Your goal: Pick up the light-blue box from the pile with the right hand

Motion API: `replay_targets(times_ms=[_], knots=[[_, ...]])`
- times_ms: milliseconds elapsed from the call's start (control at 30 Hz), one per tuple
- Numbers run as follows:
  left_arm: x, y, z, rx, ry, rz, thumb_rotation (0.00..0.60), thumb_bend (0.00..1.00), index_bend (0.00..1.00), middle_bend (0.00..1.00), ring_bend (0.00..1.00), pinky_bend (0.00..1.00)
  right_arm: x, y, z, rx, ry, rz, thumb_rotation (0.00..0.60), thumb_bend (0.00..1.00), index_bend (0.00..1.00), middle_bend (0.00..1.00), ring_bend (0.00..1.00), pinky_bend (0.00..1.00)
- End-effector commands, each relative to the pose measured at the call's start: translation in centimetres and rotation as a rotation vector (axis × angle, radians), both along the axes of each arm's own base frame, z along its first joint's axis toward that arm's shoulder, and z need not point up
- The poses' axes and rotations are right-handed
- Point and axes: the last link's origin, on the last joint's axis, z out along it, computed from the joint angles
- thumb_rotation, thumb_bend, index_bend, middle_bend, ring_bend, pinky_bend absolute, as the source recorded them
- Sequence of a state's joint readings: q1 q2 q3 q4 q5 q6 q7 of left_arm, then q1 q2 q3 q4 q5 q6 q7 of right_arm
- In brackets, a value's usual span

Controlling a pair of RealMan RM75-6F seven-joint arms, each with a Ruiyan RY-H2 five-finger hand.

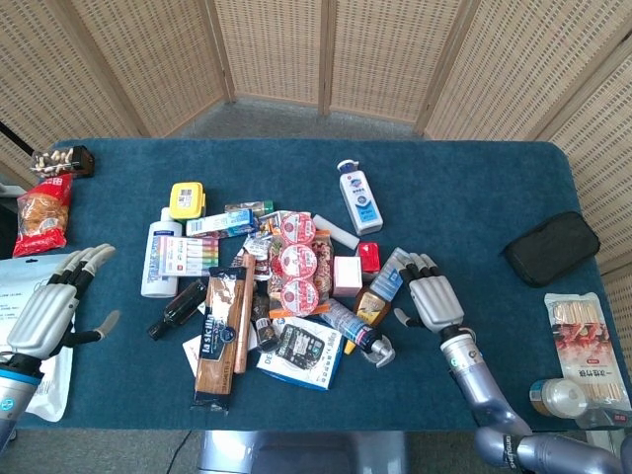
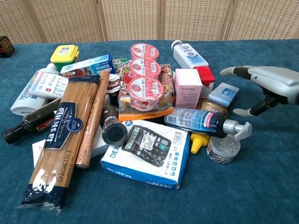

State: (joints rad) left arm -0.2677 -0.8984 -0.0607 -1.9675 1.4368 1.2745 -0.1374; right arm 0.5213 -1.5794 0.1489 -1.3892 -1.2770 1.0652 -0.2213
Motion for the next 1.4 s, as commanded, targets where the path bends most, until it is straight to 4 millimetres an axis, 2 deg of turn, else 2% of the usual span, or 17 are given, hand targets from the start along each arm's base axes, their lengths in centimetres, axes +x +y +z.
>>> replay_targets(times_ms=[33,333,767,833,933,1000,1067,1167,1267,1400], knots=[[-0.1,-0.1,0.1,0.002,0.001,0.004,0.600,0.42,0.00,0.00,0.00,0.00,0.2,-0.5,-0.7,0.012,-0.007,0.003,0.568,0.32,0.00,0.00,0.00,0.00],[-0.2,-0.2,0.6,0.012,0.006,0.008,0.600,0.42,0.00,0.00,0.00,0.00,0.0,-1.2,-1.7,0.025,-0.024,-0.007,0.588,0.32,0.00,0.00,0.00,0.00],[-0.3,-0.8,1.0,0.032,0.011,0.021,0.600,0.42,0.00,0.00,0.00,0.00,1.1,-4.3,-1.9,0.028,-0.045,0.020,0.600,0.32,0.00,0.00,0.01,0.02],[-0.3,-0.9,1.1,0.033,0.012,0.024,0.600,0.42,0.00,0.00,0.00,0.00,1.2,-4.7,-1.8,0.021,-0.055,0.020,0.600,0.32,0.00,0.03,0.07,0.10],[-0.4,-1.0,1.1,0.037,0.013,0.029,0.600,0.42,0.00,0.00,0.00,0.00,1.2,-5.1,-1.8,0.015,-0.065,0.021,0.600,0.33,0.02,0.16,0.24,0.28],[-0.5,-1.0,1.2,0.038,0.014,0.032,0.600,0.42,0.00,0.00,0.00,0.00,1.2,-5.2,-1.8,0.008,-0.075,0.024,0.600,0.35,0.10,0.26,0.35,0.40],[-0.5,-0.9,1.2,0.038,0.013,0.033,0.600,0.42,0.00,0.00,0.00,0.00,1.2,-5.4,-1.8,-0.002,-0.087,0.027,0.600,0.37,0.24,0.39,0.50,0.56],[-0.5,-0.8,1.1,0.037,0.014,0.031,0.600,0.42,0.00,0.00,0.00,0.00,1.0,-5.7,-1.7,-0.005,-0.090,0.027,0.600,0.41,0.36,0.54,0.67,0.71],[-0.4,-0.8,1.1,0.038,0.014,0.031,0.600,0.42,0.00,0.00,0.00,0.00,0.8,-6.0,-1.4,-0.016,-0.085,0.027,0.600,0.41,0.43,0.61,0.76,0.79],[-0.4,-0.6,1.1,0.037,0.014,0.031,0.600,0.42,0.00,0.00,0.00,0.00,0.4,-6.2,-0.8,-0.032,-0.086,0.026,0.600,0.42,0.46,0.64,0.78,0.82]])
